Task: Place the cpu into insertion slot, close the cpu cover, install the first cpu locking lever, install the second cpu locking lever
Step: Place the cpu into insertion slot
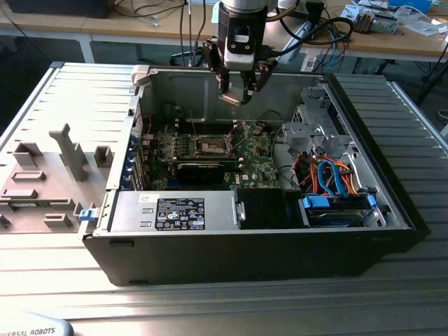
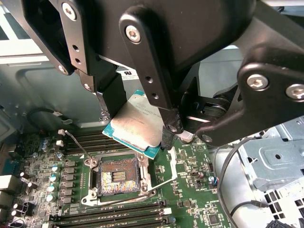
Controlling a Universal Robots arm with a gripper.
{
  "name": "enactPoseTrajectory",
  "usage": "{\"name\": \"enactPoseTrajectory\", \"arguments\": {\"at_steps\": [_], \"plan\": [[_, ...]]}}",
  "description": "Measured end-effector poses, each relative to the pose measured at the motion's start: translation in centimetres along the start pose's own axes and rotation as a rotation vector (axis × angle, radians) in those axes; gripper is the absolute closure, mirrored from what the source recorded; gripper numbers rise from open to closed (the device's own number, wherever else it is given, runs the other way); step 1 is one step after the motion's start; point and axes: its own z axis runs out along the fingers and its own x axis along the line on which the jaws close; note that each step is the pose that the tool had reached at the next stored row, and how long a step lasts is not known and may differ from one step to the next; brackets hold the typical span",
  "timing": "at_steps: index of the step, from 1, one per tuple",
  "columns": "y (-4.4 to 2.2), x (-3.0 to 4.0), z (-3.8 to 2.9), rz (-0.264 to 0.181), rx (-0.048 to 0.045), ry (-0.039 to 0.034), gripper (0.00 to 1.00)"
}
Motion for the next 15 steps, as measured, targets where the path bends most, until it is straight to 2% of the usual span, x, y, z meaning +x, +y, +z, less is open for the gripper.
{"name": "enactPoseTrajectory", "arguments": {"at_steps": [15], "plan": [[0.00, 0.00, 0.00, 0.010, -0.0002, -0.0010, 0.46]]}}
